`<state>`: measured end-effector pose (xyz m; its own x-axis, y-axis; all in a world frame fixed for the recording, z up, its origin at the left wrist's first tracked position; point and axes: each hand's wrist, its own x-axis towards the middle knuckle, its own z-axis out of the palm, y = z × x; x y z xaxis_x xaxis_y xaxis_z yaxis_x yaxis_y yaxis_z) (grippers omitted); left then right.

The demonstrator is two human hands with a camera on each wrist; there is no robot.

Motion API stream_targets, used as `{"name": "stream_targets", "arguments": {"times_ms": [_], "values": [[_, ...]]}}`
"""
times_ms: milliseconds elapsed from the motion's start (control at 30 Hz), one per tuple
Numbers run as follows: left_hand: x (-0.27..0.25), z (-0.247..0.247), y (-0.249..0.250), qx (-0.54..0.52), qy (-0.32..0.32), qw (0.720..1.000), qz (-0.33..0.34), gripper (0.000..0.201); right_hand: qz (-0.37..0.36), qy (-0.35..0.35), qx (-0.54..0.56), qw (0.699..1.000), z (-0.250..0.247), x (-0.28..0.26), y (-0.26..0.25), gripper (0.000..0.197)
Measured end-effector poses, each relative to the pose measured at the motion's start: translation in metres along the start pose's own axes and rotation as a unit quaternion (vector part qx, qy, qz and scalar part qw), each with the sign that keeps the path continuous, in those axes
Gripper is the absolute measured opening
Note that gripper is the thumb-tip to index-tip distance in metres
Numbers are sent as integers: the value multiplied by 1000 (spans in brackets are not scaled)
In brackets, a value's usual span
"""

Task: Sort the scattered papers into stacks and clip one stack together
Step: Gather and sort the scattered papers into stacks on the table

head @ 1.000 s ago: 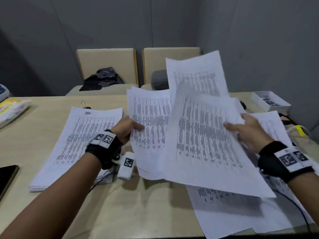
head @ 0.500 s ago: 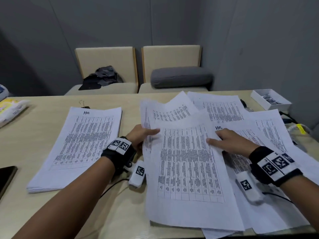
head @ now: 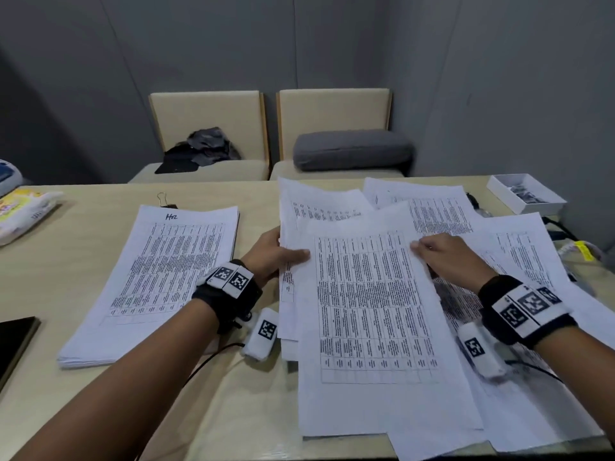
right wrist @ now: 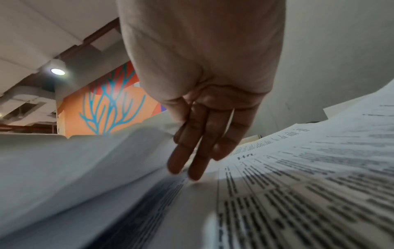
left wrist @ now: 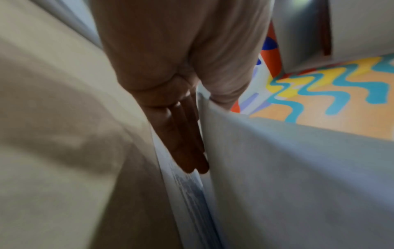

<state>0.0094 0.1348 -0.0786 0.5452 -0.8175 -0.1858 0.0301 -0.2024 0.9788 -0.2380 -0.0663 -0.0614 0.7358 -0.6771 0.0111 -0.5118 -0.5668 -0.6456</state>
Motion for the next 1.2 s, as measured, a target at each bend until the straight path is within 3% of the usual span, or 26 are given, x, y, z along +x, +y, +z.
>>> {"name": "stream_targets", "arguments": {"times_ms": [167, 267, 300, 367, 467, 533, 600, 633, 700, 733, 833, 867, 967, 1067, 1133, 1200], "values": [[-15, 3, 31, 62, 37, 988, 137, 51, 5, 42, 87, 995, -11, 7, -7, 41], [-28, 3, 68, 13, 60, 976, 209, 42, 9, 8, 272, 962, -29, 16, -23, 102], [-31, 3, 80, -14, 64, 971, 229, 39, -4, 2, 317, 948, -36, 19, -30, 107], [-34, 4, 104, -48, 70, 961, 261, 34, -51, 24, 350, 935, -49, 23, -50, 93], [-41, 6, 141, -54, 73, 945, 315, 31, -147, 126, 363, 912, -66, 17, -95, 52], [-46, 5, 163, -33, 73, 928, 363, 25, -186, 174, 394, 883, -79, 15, -122, 45], [-49, 4, 178, -24, 65, 917, 393, 24, -213, 208, 419, 858, -90, 13, -140, 50], [-49, 4, 180, -27, 66, 915, 398, 28, -222, 221, 413, 855, -92, 13, -144, 43], [-44, 6, 170, -14, 77, 918, 389, 29, -222, 216, 364, 878, -85, 16, -142, 22], [-41, 9, 159, -4, 84, 925, 371, 26, -208, 194, 344, 895, -76, 17, -137, 26], [-34, 16, 115, 15, 80, 952, 297, 31, -134, 126, 322, 929, -46, 17, -110, 75], [-32, 17, 103, 27, 74, 958, 277, 35, -123, 100, 318, 935, -36, 16, -100, 75], [-27, 22, 84, 65, 72, 964, 247, 37, -90, 69, 299, 947, -17, 11, -86, 57], [-21, 23, 90, 92, 112, 954, 261, 28, -92, 105, 283, 949, -18, 8, -90, 30], [-18, 23, 96, 92, 118, 948, 282, 29, -96, 150, 295, 939, -24, 10, -93, 31], [-15, 25, 94, 76, 104, 950, 283, 30, -102, 139, 325, 930, -25, 11, -89, 33]]}}
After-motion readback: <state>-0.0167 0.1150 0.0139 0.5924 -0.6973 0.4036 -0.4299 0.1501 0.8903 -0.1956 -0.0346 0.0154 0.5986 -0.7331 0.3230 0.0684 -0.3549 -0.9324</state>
